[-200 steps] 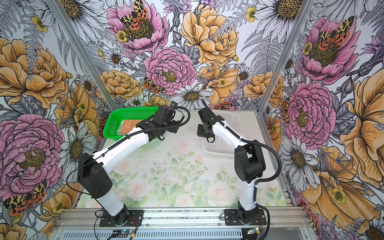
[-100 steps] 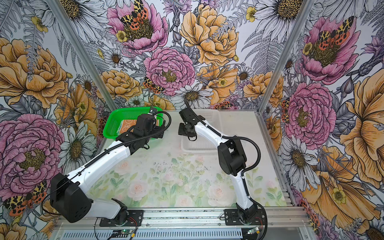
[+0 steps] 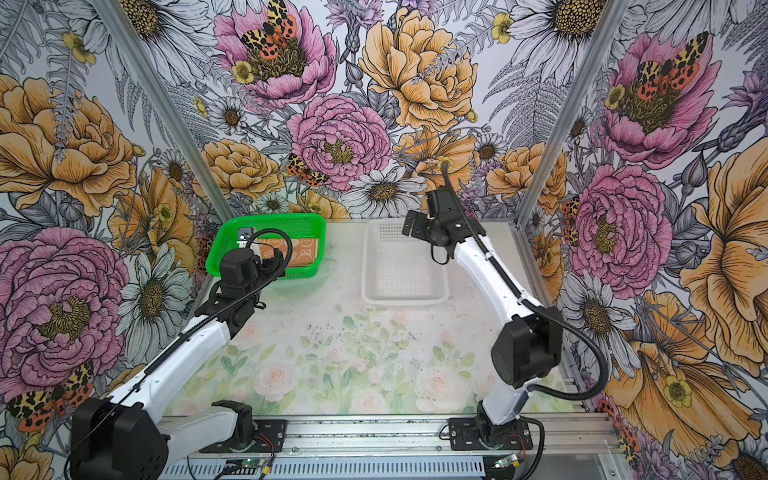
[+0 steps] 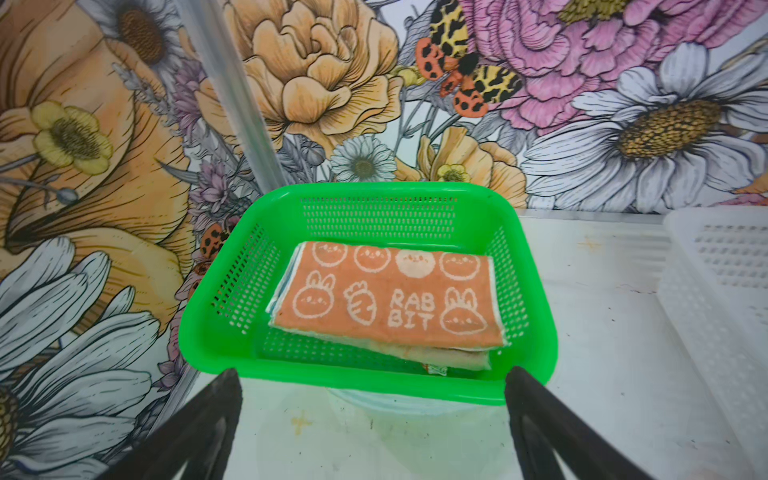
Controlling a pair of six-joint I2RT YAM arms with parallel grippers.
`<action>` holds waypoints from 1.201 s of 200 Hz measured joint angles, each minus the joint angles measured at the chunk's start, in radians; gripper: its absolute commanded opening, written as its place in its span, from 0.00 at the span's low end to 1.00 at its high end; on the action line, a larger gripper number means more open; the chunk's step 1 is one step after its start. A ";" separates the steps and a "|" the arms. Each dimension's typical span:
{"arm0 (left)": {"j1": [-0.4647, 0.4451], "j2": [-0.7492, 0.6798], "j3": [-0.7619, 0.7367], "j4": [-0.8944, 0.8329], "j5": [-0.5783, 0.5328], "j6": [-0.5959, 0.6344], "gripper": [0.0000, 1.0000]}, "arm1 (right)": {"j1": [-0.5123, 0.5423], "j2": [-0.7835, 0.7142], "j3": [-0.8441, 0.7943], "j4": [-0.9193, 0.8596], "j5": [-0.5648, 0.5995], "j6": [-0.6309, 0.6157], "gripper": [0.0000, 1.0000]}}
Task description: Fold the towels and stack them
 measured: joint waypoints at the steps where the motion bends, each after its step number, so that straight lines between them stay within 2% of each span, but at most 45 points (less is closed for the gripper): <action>1: 0.003 -0.001 -0.003 0.002 0.000 -0.001 0.99 | -0.005 -0.006 -0.004 0.001 0.003 -0.002 0.99; 19: 0.080 -0.005 -0.083 0.072 0.008 -0.036 0.99 | -0.135 -0.131 -0.146 0.048 0.117 -0.042 0.99; 45: 0.118 -0.004 -0.201 0.196 0.005 -0.058 0.99 | -0.227 -0.231 -0.409 0.148 0.246 -0.097 0.99; 77: 0.129 0.051 -0.315 0.343 0.005 -0.056 0.99 | -0.264 -0.283 -0.757 0.347 0.352 -0.152 0.99; 111: 0.160 0.166 -0.384 0.513 0.032 -0.048 0.99 | -0.263 -0.317 -1.012 0.641 0.411 -0.254 0.99; 144: 0.195 0.209 -0.396 0.591 0.098 -0.050 0.99 | -0.263 -0.308 -1.185 0.951 0.421 -0.329 0.99; 169: 0.213 0.257 -0.379 0.665 0.181 -0.050 0.99 | -0.264 -0.270 -1.215 1.127 0.390 -0.369 1.00; 188: 0.208 0.361 -0.387 0.806 0.230 -0.039 0.99 | -0.264 -0.229 -1.224 1.277 0.364 -0.394 1.00; 198: 0.201 0.397 -0.395 0.826 0.247 -0.031 0.99 | -0.264 -0.201 -1.227 1.329 0.336 -0.410 1.00; 240: 0.196 0.414 -0.409 0.893 0.299 -0.020 0.99 | -0.269 -0.127 -1.333 1.563 0.233 -0.451 1.00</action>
